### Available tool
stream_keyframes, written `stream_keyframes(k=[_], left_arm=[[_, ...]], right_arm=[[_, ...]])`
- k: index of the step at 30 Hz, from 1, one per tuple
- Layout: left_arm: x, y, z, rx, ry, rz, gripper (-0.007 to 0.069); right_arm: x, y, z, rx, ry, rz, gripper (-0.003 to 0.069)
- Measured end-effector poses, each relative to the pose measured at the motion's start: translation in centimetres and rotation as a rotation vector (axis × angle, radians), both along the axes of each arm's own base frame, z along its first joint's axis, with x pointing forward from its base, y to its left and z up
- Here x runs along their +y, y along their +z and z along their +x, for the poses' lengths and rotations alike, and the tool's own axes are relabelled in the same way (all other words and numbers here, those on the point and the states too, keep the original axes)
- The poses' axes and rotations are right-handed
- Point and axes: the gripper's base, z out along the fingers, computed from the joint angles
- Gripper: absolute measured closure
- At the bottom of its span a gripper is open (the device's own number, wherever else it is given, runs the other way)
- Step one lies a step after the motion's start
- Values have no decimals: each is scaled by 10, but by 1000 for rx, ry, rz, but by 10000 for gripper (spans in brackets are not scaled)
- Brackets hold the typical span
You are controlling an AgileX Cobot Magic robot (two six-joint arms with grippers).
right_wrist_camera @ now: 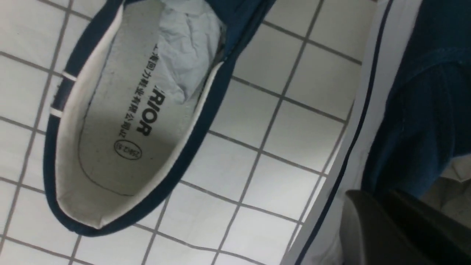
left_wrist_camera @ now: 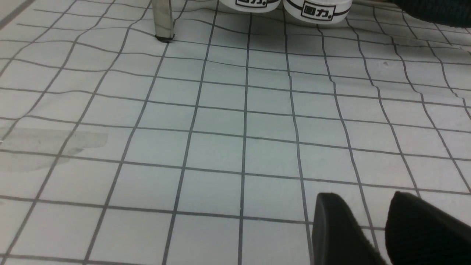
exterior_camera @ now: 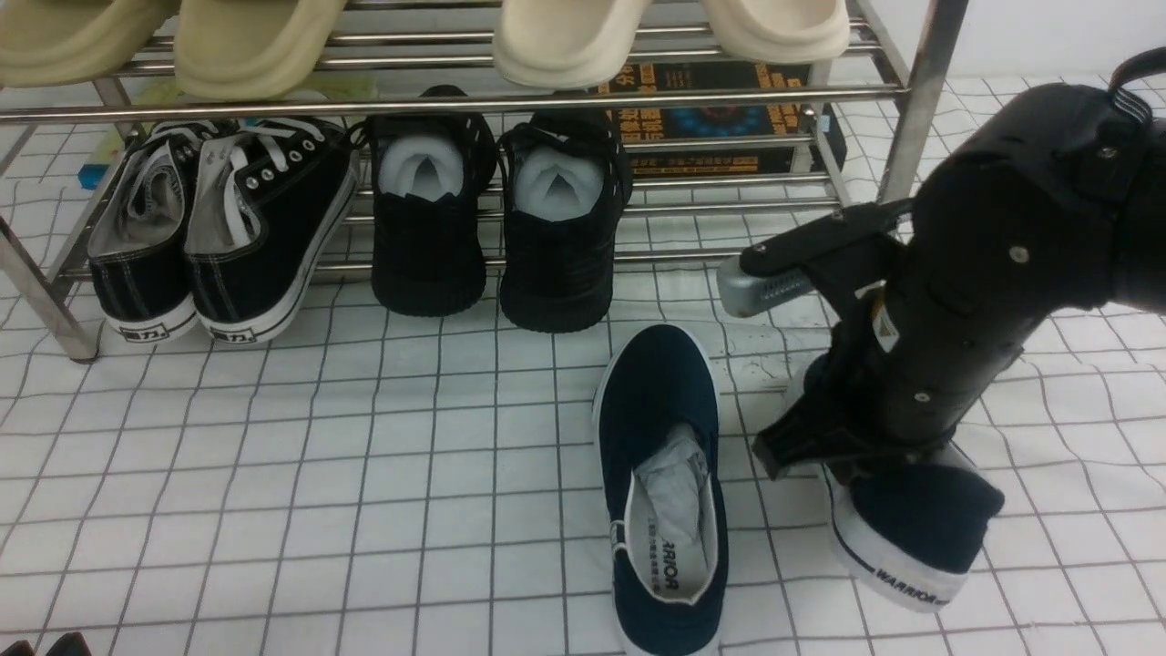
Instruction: Take the shoes off the shelf with your hand from the white checkered tablecloth.
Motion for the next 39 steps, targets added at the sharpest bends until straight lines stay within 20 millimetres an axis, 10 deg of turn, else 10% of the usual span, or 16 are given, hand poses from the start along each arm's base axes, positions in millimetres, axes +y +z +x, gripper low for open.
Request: stream_keyframes(k=[25,35,39], left_arm=[[0,0,0,0,0,0,385],[0,0,0,0,0,0,385],[0,0,0,0,0,0,385]], right_arm=[[18,-28,12,41,-61,81,603],[14,48,17,-71,-22,96,603],[18,45,21,-72,0,90,603]])
